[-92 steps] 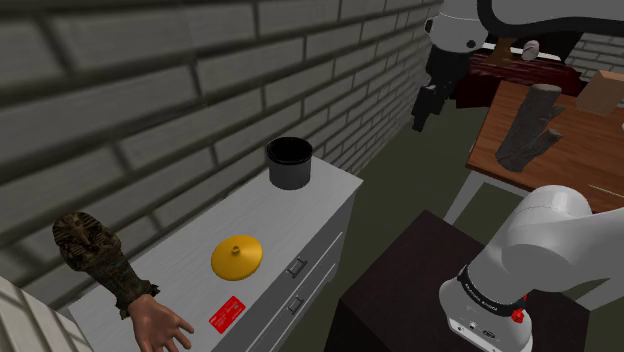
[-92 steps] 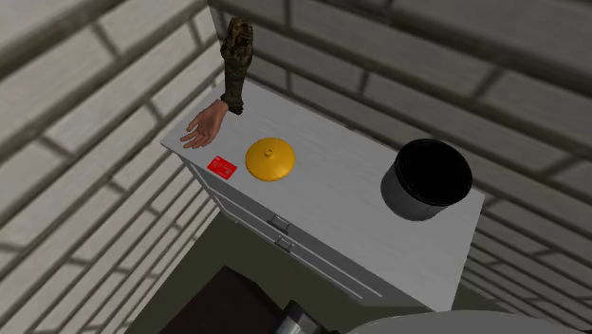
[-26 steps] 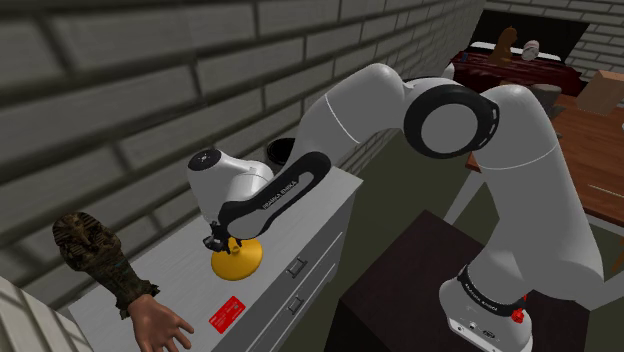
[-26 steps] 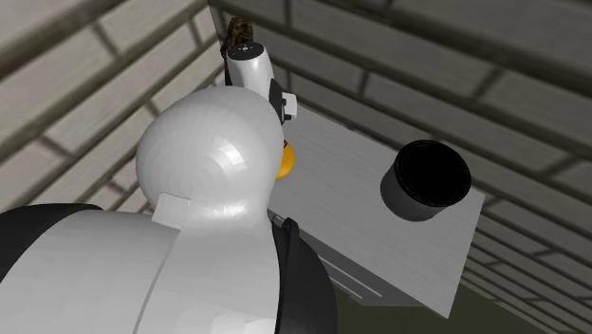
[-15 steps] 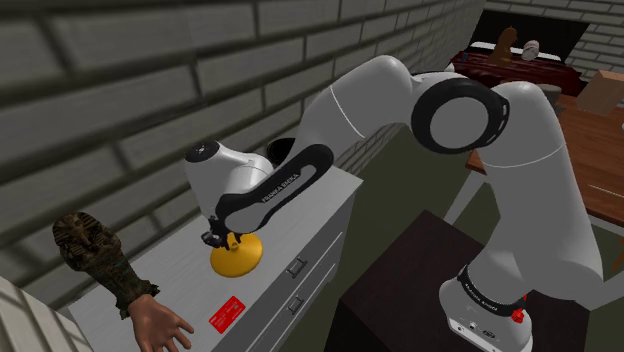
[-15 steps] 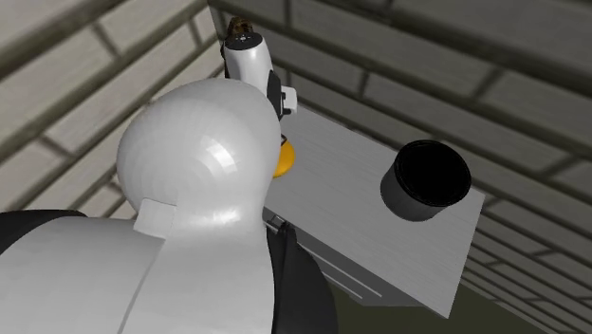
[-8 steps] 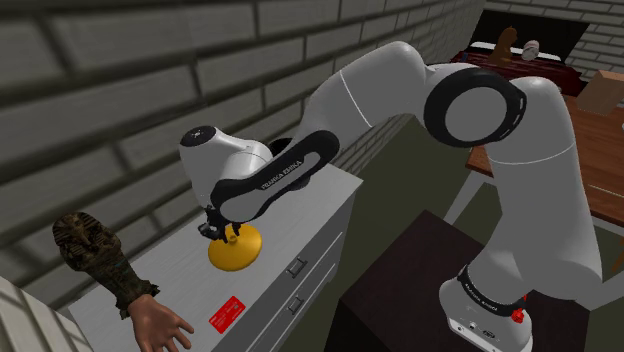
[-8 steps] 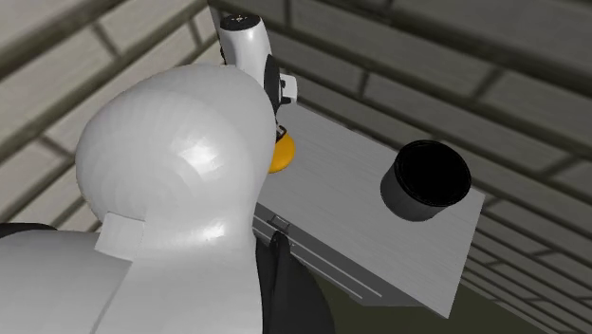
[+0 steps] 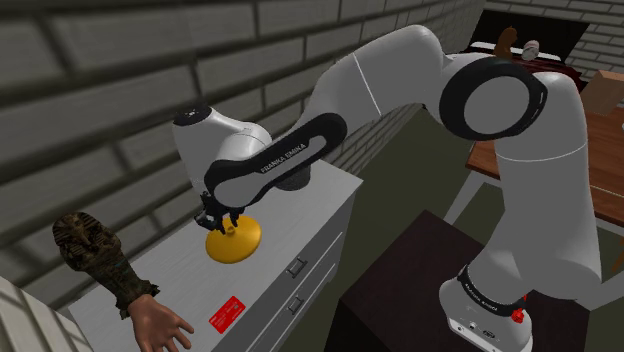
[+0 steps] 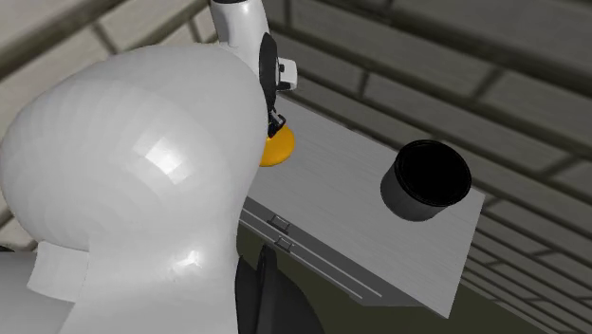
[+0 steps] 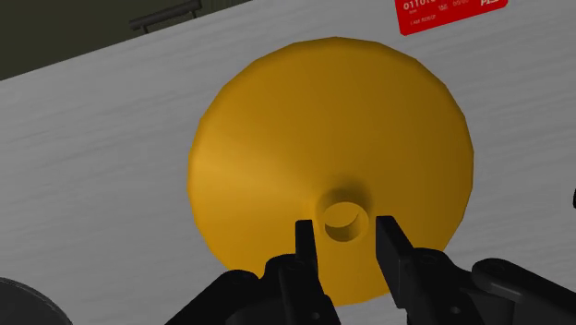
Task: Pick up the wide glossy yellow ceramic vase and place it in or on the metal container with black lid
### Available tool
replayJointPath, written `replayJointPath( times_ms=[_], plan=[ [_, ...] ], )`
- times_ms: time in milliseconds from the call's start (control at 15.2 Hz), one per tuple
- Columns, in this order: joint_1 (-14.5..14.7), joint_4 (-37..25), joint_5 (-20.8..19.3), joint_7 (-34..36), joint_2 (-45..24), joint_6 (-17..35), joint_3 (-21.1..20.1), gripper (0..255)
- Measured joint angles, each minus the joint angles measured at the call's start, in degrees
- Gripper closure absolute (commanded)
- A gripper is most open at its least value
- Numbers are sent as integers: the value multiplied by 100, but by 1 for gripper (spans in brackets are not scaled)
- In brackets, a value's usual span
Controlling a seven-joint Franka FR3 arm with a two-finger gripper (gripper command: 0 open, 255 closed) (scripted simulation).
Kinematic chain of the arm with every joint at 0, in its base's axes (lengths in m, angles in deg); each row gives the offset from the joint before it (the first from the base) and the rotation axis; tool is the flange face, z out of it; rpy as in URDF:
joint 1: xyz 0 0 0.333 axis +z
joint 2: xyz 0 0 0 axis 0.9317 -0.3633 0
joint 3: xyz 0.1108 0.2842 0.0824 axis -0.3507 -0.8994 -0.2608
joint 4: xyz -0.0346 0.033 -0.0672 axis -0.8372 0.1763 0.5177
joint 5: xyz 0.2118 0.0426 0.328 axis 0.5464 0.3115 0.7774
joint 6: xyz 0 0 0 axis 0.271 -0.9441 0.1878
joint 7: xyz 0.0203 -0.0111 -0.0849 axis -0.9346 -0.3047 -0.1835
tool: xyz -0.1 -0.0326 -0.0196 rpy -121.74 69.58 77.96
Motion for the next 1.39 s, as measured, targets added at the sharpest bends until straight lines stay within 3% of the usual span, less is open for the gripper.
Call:
replayJointPath(
  times_ms=[1386],
  plan=[
    [-68, -687, 339, -259, 640, -1277, -190, 255]
  ],
)
